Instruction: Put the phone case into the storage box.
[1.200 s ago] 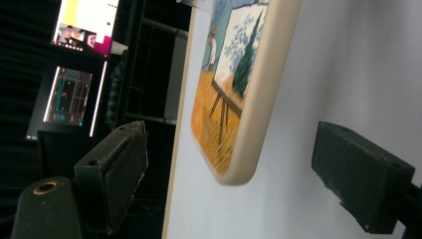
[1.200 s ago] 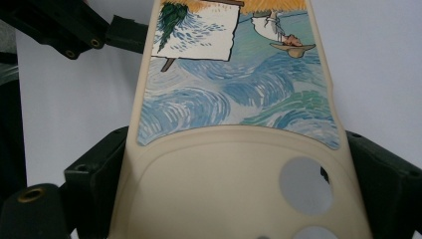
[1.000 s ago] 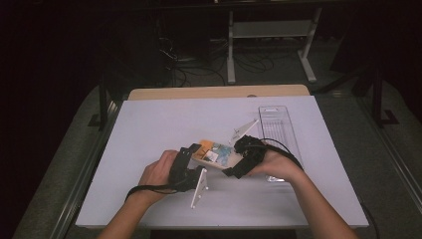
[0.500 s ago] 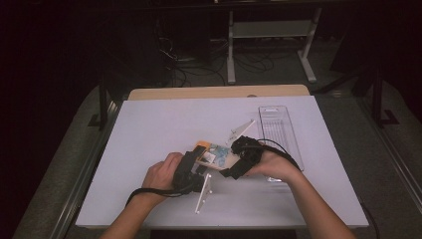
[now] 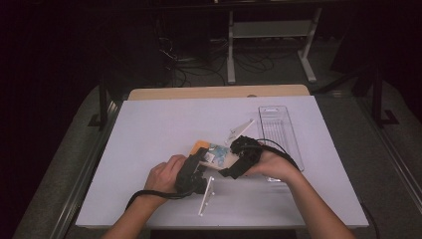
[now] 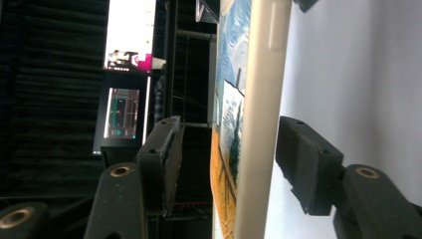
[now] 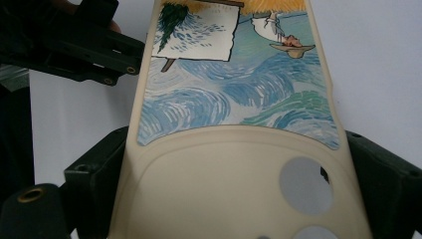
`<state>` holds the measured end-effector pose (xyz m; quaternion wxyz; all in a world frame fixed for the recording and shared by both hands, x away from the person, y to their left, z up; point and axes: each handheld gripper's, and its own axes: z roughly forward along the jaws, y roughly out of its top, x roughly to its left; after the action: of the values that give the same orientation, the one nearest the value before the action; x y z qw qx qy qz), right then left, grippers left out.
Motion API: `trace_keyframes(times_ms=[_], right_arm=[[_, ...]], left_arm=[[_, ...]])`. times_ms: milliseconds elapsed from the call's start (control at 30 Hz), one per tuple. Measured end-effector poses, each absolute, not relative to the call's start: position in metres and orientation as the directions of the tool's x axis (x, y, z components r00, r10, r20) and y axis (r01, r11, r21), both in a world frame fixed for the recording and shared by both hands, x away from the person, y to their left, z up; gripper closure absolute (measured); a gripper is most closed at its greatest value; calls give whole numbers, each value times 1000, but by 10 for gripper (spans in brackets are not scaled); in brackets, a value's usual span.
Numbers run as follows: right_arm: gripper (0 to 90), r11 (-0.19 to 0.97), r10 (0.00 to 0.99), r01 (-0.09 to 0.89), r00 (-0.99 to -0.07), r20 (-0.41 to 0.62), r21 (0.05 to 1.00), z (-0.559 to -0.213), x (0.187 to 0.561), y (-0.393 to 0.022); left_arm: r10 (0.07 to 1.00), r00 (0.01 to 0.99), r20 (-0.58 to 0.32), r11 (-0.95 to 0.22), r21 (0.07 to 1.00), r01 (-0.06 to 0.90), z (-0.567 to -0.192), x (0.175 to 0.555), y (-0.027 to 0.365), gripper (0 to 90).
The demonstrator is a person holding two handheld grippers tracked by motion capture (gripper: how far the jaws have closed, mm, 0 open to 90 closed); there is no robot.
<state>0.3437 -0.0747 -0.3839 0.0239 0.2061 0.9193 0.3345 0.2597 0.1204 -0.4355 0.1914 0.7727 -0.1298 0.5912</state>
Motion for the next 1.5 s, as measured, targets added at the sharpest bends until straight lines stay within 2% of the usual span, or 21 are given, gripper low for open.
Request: trace_keyframes(times_ms=[200, 1000, 1300, 1500], right_arm=[[92, 691, 392, 360, -915, 93, 627, -384, 344, -74], [92, 684, 388, 361, -916, 103, 633, -383, 344, -75], [91, 685, 388, 368, -915, 114, 629, -383, 344, -75], [86, 680, 377, 364, -918, 122, 637, -383, 345, -76]], left_arm=[[3, 247, 969, -900, 110, -421, -435, 258, 120, 496], [-26, 254, 967, -890, 93, -446, -435, 255, 119, 730], [-54, 239, 970, -887, 64, -458, -436, 254, 119, 784], [-60, 229, 972, -885, 54, -462, -434, 253, 119, 789]])
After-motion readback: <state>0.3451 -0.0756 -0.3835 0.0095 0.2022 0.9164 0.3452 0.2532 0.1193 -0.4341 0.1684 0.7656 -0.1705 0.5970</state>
